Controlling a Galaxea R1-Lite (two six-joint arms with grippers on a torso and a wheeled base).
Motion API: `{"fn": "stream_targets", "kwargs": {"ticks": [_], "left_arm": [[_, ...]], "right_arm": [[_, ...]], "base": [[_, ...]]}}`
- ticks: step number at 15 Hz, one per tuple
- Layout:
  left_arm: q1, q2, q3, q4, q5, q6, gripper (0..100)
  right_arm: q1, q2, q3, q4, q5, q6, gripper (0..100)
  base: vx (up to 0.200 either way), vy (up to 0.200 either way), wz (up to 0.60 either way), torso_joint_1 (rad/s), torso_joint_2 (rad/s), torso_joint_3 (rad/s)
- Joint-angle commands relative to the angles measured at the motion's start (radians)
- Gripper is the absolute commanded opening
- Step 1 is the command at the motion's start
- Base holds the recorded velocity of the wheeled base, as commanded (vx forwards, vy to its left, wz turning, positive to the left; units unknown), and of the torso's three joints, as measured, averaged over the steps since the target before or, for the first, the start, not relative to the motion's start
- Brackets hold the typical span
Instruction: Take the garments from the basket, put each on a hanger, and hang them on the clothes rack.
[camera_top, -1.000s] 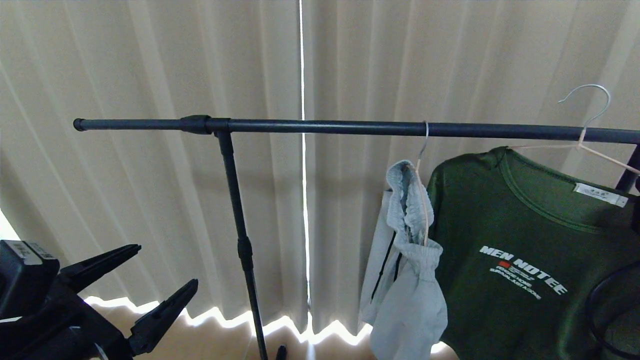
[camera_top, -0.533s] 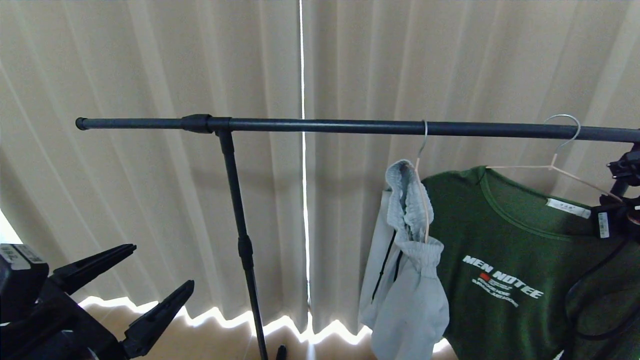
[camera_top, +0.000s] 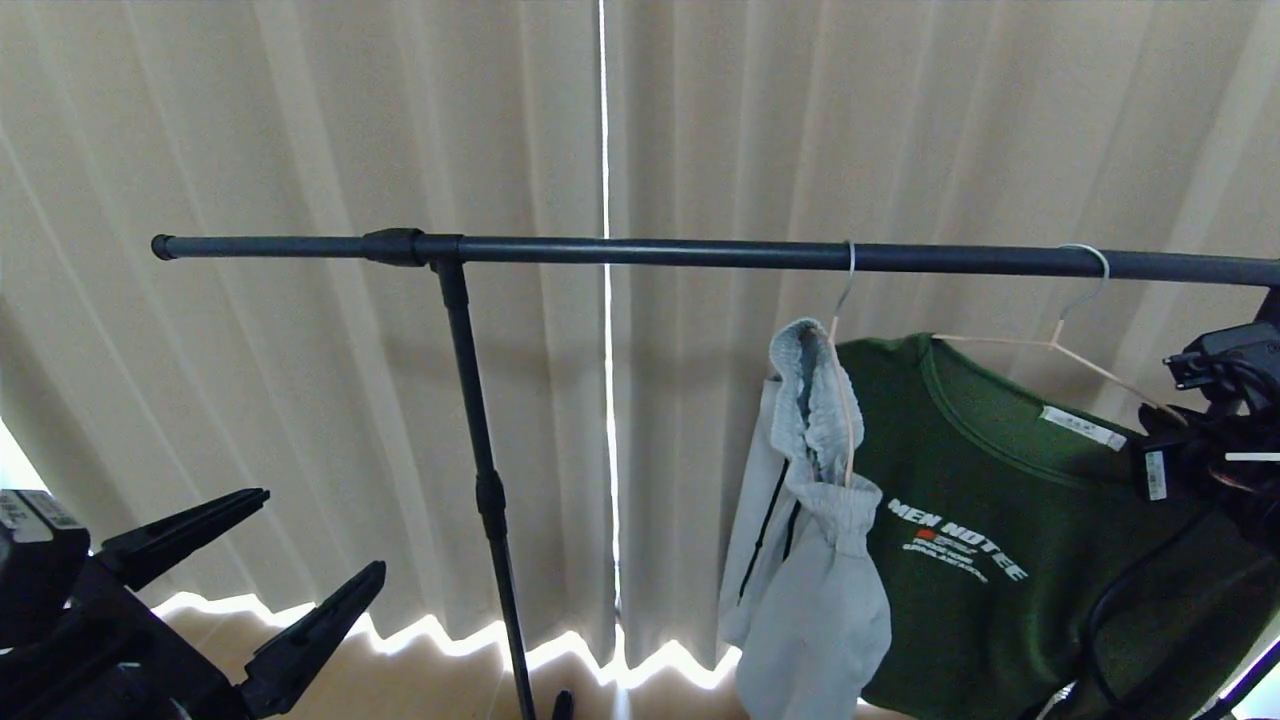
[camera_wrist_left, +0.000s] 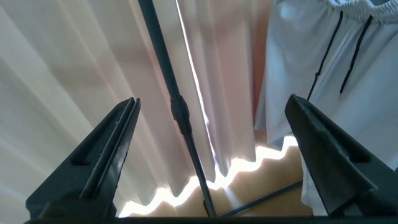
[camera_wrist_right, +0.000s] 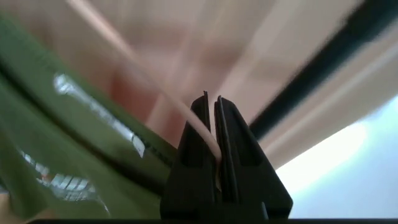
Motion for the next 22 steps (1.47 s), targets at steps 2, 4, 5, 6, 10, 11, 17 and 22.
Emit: {"fn": "stream_targets", "kwargs": {"ticks": [2,4,5,6,10,11,17,22], "left_arm": [[0.003,-0.003,0.001,0.0,0.003,0.0,100],[0.003,-0.022,0.015,0.002,0.007,-0.002,100],[0.003,-0.029,0.026,0.002,0.007,-0.002,100],[0.006,-0.049,0.035,0.002,0.011,-0.002,100],[0.184,-0.152,0.087,0.003,0.016,-0.005,100],[0.229,-0.189,0.107,0.005,0.014,-0.007,100],[0.268,-0.569,0.107,0.456,0.01,-0.02,100],[0.235,-0.81,0.107,0.805,0.142,-0.094,100]], "right_arm": [[0.062,-0.036,0.062,-0.024,0.013,0.025,100],[0.105,-0.073,0.123,-0.09,0.065,0.049,100],[0.111,-0.085,0.147,-0.113,0.101,0.049,100],[0.113,-0.113,0.183,-0.145,0.159,0.049,100],[0.116,-0.216,0.224,-0.167,0.335,0.051,100],[0.117,-0.254,0.227,-0.165,0.352,0.051,100],[0.162,-0.476,0.284,-0.153,0.352,0.046,100],[0.159,-0.729,0.322,0.12,0.351,0.046,100]], "base": [[0.0,0.0,0.0,0.0,0.0,0.0],[0.0,0.0,0.0,0.0,0.0,0.0],[0.0,0.0,0.0,0.0,0.0,0.0],[0.0,0.0,0.0,0.0,0.0,0.0],[0.0,0.0,0.0,0.0,0.0,0.0],[0.0,0.0,0.0,0.0,0.0,0.0],[0.0,0.0,0.0,0.0,0.0,0.0],[0.0,0.0,0.0,0.0,0.0,0.0]]}}
